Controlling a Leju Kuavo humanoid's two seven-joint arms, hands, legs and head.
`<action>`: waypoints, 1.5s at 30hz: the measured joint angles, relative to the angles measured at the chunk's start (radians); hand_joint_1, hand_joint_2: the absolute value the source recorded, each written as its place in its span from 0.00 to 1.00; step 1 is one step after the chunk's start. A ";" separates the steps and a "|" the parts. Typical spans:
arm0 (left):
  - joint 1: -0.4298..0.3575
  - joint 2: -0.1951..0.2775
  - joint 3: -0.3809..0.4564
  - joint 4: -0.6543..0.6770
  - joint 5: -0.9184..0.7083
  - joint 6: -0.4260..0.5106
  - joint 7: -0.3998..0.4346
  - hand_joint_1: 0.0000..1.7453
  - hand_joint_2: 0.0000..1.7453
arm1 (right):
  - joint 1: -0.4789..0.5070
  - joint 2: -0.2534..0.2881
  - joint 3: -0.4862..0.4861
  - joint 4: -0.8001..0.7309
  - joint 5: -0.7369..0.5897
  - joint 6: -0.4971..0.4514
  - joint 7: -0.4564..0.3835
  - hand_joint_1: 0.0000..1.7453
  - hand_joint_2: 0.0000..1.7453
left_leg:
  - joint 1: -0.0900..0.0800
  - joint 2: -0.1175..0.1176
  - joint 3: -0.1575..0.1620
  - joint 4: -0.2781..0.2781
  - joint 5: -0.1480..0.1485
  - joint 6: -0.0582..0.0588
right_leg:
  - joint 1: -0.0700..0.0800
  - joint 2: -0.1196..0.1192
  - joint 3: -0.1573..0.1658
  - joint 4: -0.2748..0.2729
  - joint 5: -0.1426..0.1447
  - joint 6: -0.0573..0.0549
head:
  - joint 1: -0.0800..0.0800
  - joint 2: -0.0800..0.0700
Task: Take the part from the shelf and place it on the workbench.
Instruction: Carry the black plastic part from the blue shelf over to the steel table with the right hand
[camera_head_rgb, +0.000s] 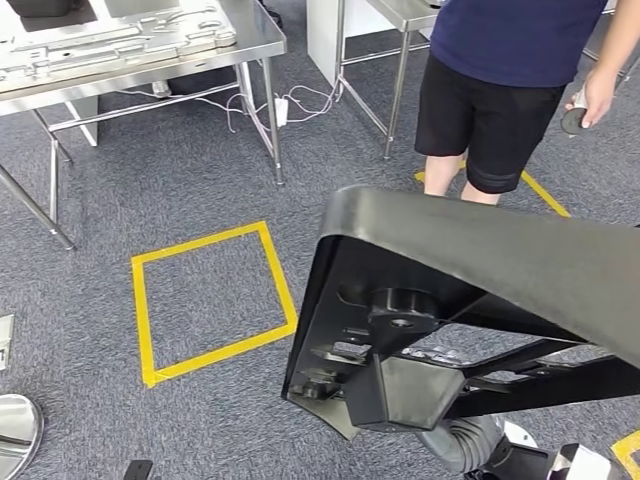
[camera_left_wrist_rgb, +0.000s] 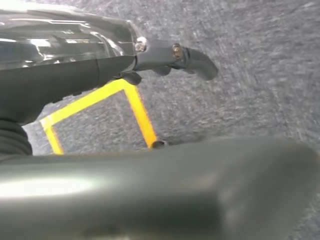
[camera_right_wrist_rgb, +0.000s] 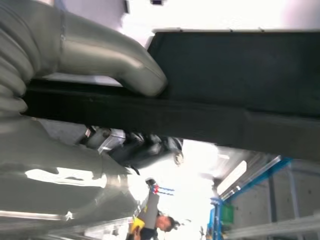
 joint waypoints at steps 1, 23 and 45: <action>0.000 0.000 0.000 0.000 0.000 0.000 0.000 0.00 1.00 | 0.000 0.000 0.000 0.000 0.000 0.000 0.000 1.00 1.00 | -0.001 0.000 0.001 -0.004 -0.001 0.003 | 0.001 0.000 0.002 -0.002 -0.001 -0.002 | 0.000 0.000; -0.001 -0.001 0.000 0.000 0.000 0.000 0.000 0.00 1.00 | -0.001 0.000 0.000 0.000 0.000 0.000 0.000 1.00 1.00 | -0.011 -0.023 0.021 0.005 -0.035 0.017 | 0.006 0.030 -0.031 -0.006 0.036 -0.009 | 0.000 0.000; 0.001 -0.001 0.000 0.000 0.000 0.000 0.000 0.00 1.00 | 0.000 0.000 0.000 0.001 0.000 0.000 0.000 1.00 1.00 | -0.009 -0.014 0.030 -0.018 -0.015 0.050 | 0.004 0.025 -0.140 0.251 -0.077 0.022 | 0.000 0.000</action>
